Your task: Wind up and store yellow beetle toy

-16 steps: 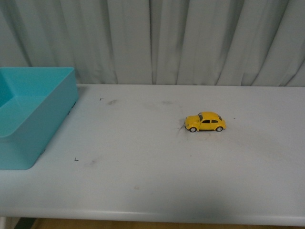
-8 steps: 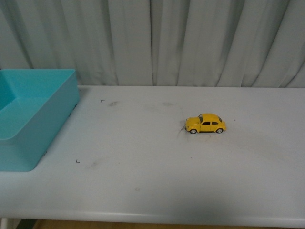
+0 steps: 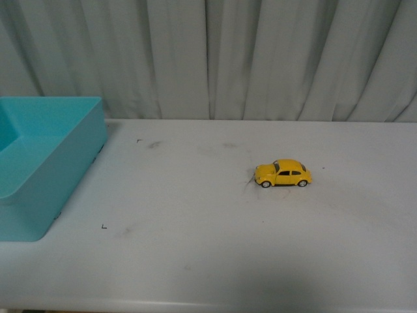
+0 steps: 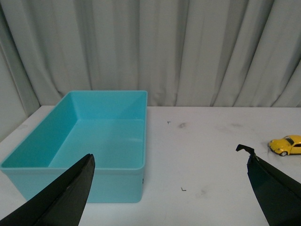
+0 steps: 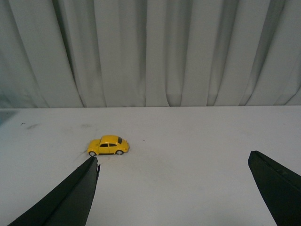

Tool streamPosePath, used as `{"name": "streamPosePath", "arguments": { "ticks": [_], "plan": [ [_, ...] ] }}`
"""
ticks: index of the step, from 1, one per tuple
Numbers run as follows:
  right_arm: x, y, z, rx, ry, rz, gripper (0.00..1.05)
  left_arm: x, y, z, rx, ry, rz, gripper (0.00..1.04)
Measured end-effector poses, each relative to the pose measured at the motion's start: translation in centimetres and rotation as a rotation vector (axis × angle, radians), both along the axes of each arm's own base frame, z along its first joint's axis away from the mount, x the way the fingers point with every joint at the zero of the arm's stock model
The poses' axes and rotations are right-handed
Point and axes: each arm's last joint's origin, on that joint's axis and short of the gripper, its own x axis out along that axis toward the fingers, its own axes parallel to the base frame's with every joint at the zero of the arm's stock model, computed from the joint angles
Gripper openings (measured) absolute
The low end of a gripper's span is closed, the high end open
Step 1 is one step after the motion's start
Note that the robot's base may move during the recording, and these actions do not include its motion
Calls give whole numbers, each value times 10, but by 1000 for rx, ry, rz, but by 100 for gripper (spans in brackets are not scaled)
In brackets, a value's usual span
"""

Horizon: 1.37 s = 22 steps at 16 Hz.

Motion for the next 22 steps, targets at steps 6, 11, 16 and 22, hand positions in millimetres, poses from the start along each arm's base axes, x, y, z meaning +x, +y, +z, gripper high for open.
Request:
{"name": "streamPosePath", "arguments": {
  "ticks": [6,11,16,22],
  "plan": [
    [0,0,0,0,2,0,98,0,0,0,0,0,0,98],
    [0,0,0,0,-2,0,98,0,0,0,0,-2,0,98],
    [0,0,0,0,2,0,98,0,0,0,0,4,0,98],
    [0,0,0,0,1,0,98,0,0,0,0,0,0,98]
  ]
}}
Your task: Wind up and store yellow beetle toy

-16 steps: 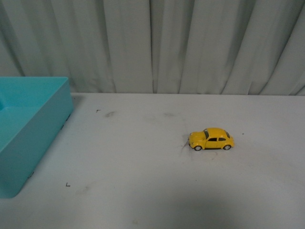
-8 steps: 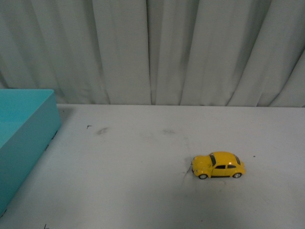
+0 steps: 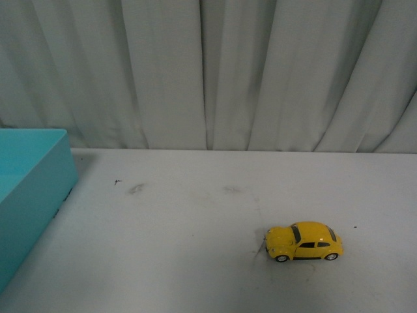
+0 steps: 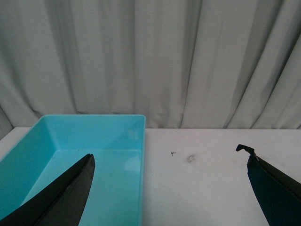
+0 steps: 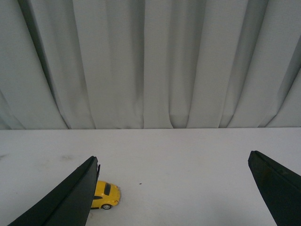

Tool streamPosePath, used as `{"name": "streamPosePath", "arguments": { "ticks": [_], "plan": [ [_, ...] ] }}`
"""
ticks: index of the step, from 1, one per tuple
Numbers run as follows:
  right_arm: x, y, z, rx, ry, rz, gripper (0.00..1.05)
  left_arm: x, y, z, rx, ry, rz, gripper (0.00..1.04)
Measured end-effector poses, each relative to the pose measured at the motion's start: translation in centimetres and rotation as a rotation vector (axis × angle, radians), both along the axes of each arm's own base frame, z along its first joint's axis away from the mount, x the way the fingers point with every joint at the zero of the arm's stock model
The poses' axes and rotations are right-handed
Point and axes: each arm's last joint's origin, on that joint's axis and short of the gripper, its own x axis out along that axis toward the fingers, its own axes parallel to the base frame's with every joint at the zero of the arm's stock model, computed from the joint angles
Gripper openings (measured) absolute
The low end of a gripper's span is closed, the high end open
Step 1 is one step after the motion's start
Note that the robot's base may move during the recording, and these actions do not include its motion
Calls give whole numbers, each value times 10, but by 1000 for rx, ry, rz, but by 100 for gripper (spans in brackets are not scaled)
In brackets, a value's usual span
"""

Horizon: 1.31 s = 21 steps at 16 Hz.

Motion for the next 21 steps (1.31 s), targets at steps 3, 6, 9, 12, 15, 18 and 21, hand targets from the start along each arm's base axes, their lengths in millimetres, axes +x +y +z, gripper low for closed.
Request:
{"name": "streamPosePath", "arguments": {
  "ticks": [3,6,9,12,15,18,21],
  "plan": [
    [0,0,0,0,0,0,98,0,0,0,0,0,0,98],
    [0,0,0,0,0,0,98,0,0,0,0,0,0,98],
    [0,0,0,0,2,0,98,0,0,0,0,0,0,98],
    [29,-28,17,146,242,-111,98,0,0,0,0,-1,0,98],
    [101,-63,38,113,132,-166,98,0,0,0,0,0,0,98],
    [192,-49,31,27,77,6,98,0,0,0,0,0,0,98],
    [244,-7,4,-86,54,378,98,0,0,0,0,0,0,98]
  ]
}}
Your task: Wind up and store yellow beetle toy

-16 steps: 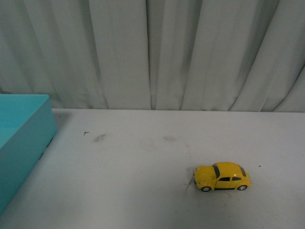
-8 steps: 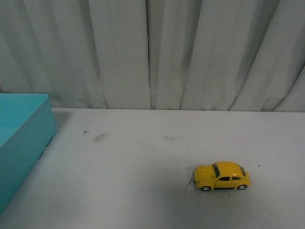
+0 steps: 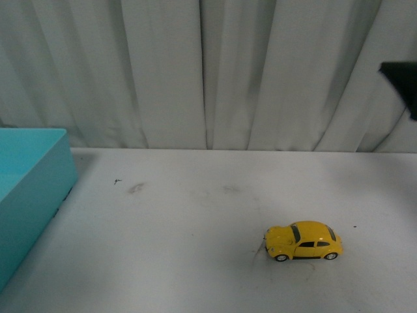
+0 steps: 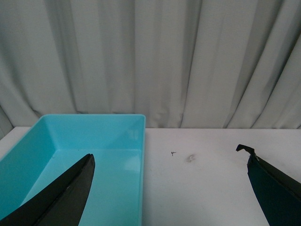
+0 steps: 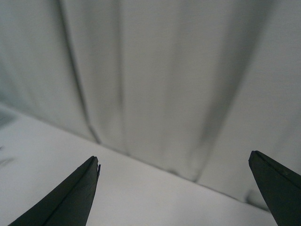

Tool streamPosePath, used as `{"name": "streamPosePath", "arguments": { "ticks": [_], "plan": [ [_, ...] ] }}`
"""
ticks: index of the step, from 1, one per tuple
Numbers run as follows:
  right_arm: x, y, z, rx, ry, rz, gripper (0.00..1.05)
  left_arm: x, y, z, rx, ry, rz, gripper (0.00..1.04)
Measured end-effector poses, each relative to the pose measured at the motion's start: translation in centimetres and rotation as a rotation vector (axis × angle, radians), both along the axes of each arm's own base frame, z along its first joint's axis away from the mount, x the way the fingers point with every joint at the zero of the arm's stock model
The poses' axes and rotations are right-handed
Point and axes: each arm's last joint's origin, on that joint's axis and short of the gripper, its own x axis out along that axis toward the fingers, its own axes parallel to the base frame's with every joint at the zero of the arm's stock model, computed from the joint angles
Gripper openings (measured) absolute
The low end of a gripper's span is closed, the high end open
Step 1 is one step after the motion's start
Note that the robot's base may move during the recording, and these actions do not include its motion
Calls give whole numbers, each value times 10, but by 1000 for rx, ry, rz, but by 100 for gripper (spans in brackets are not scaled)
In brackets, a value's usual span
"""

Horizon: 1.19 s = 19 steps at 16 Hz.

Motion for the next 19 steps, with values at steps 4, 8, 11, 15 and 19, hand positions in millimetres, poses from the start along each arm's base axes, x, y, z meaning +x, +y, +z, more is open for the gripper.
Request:
{"name": "streamPosePath", "arguments": {
  "ticks": [4,8,11,15,19],
  "plan": [
    [-1,38,-57,-128,148,457,98,0,0,0,0,0,0,98],
    [-2,27,-94,-193,234,655,98,0,0,0,0,0,0,98],
    [18,16,-122,-305,328,810,98,0,0,0,0,0,0,98],
    [39,18,-128,-410,253,854,98,0,0,0,0,0,0,98],
    [49,23,-136,-437,307,938,98,0,0,0,0,0,0,98]
  ]
}}
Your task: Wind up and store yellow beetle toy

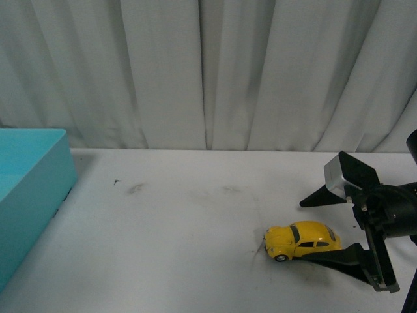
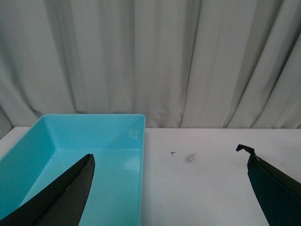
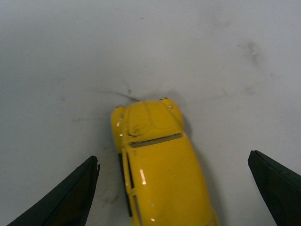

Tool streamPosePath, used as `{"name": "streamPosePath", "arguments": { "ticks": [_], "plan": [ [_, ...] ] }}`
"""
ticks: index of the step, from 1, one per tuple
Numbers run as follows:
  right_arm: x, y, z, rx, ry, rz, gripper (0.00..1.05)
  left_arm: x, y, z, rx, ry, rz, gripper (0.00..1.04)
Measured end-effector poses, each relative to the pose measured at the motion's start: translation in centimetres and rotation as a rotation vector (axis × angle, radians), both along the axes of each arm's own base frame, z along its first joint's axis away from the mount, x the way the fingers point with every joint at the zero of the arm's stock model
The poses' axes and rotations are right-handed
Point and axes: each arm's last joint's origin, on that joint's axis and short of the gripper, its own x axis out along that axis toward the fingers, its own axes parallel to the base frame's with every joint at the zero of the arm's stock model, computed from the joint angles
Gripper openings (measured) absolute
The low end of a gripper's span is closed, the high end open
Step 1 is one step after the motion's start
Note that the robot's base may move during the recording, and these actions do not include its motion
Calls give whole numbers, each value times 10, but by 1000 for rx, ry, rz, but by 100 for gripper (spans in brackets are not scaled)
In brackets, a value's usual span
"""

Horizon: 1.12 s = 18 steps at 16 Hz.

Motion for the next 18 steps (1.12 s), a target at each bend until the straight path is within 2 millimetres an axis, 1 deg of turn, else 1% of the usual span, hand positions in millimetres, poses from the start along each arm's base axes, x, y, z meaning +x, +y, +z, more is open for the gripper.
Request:
{"name": "streamPosePath", "arguments": {
  "ticks": [2,3,6,7,9,11,12,14,16,18],
  "plan": [
    [3,2,-6,-32,28,46,98,0,0,0,0,0,0,98],
    [7,3,-7,-45,12,61,98,0,0,0,0,0,0,98],
    [14,7,-2,-49,0,83,98,0,0,0,0,0,0,98],
    [15,8,0,-50,4,91,98,0,0,0,0,0,0,98],
    [13,11,-4,-62,54,124,98,0,0,0,0,0,0,98],
    [12,11,-7,-85,52,130,97,0,0,0,0,0,0,98],
    [12,11,-7,-86,44,135,87,0,0,0,0,0,0,98],
    [12,11,-8,-89,30,142,63,0,0,0,0,0,0,98],
    [13,11,-7,-77,23,144,43,0,0,0,0,0,0,98],
    [12,11,-8,-77,23,144,42,0,0,0,0,0,0,98]
  ]
}}
